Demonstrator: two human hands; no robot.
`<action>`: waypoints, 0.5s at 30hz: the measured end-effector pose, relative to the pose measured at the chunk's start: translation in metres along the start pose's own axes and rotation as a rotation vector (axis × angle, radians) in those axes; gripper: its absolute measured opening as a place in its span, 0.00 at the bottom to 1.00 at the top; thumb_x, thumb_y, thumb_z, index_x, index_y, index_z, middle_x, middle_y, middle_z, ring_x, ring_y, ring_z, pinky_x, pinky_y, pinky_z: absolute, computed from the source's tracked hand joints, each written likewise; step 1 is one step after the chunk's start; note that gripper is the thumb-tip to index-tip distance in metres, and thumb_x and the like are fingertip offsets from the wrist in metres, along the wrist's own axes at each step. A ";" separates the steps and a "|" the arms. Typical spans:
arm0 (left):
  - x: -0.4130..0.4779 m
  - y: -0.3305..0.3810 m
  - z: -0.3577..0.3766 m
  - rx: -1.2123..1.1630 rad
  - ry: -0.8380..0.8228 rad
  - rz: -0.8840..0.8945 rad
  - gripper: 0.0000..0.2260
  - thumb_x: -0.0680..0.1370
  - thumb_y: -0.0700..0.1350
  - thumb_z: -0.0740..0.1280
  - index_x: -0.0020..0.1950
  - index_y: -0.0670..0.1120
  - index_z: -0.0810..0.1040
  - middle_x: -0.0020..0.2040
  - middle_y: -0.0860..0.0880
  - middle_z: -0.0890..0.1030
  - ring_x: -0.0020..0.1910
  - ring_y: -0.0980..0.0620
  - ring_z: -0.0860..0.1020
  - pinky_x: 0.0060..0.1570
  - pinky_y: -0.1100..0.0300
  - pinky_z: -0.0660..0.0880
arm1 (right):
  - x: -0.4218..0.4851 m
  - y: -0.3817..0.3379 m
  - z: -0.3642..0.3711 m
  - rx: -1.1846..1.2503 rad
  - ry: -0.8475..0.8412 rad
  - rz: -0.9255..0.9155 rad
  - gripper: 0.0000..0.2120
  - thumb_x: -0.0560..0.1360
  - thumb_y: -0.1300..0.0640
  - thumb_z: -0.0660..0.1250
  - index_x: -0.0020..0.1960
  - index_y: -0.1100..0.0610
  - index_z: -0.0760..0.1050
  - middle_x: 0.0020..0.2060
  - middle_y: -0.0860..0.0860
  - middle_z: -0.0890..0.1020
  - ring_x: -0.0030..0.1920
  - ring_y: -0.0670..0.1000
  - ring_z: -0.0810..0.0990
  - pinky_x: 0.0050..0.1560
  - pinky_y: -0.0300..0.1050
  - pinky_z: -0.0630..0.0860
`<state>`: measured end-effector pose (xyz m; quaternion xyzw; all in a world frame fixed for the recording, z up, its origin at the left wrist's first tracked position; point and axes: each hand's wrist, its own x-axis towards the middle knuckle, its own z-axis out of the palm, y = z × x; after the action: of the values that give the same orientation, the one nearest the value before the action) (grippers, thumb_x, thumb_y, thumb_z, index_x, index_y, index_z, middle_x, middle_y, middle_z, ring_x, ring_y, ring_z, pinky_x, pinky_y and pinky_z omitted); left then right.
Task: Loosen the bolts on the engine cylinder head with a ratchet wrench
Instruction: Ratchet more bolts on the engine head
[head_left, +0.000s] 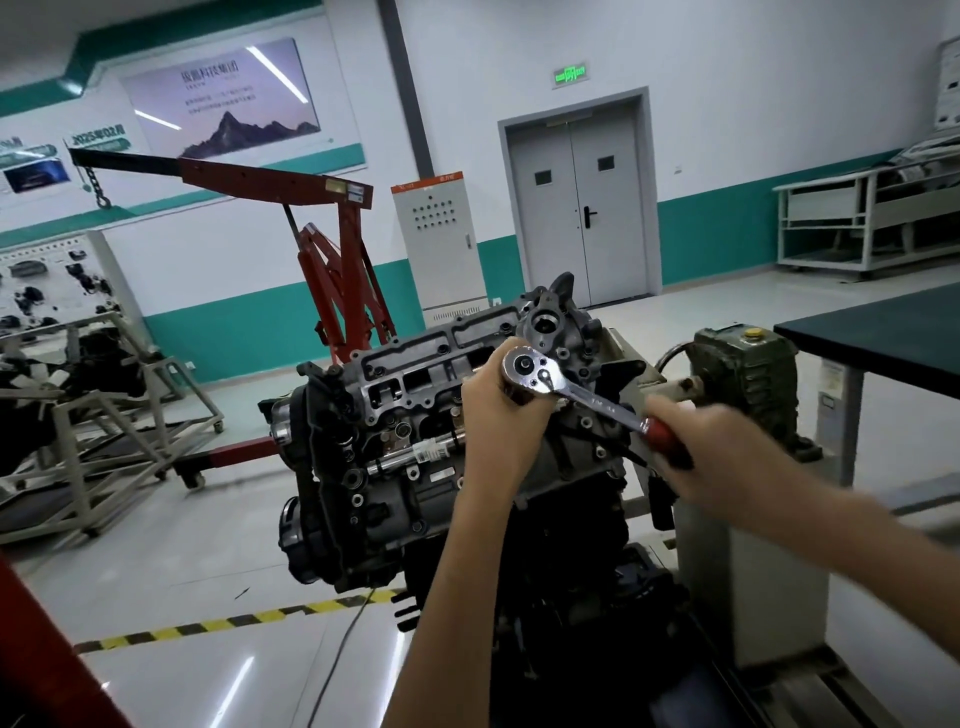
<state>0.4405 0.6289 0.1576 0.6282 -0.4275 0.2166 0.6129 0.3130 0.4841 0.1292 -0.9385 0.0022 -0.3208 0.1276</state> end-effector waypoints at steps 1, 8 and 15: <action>-0.003 0.000 0.005 -0.006 0.033 0.014 0.10 0.71 0.31 0.68 0.36 0.42 0.71 0.29 0.51 0.71 0.30 0.56 0.66 0.32 0.59 0.65 | -0.012 -0.013 0.013 0.099 0.033 0.053 0.12 0.68 0.66 0.68 0.44 0.53 0.69 0.27 0.43 0.72 0.24 0.41 0.72 0.28 0.36 0.73; 0.001 0.004 0.020 -0.239 0.175 -0.112 0.18 0.75 0.29 0.66 0.32 0.47 0.66 0.29 0.58 0.64 0.30 0.61 0.61 0.32 0.68 0.62 | -0.033 -0.089 0.069 0.569 0.076 0.274 0.14 0.68 0.65 0.67 0.49 0.52 0.69 0.30 0.45 0.75 0.30 0.39 0.76 0.28 0.27 0.70; 0.013 0.001 -0.003 -0.003 -0.101 -0.085 0.21 0.71 0.28 0.66 0.27 0.50 0.68 0.24 0.59 0.69 0.26 0.61 0.64 0.30 0.70 0.62 | 0.007 0.003 -0.017 -0.114 -0.039 -0.034 0.12 0.70 0.63 0.67 0.53 0.59 0.73 0.30 0.46 0.74 0.27 0.46 0.74 0.29 0.40 0.74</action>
<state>0.4472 0.6283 0.1689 0.6550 -0.4312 0.1580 0.6000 0.3088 0.4766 0.1456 -0.9502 0.0023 -0.3039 0.0685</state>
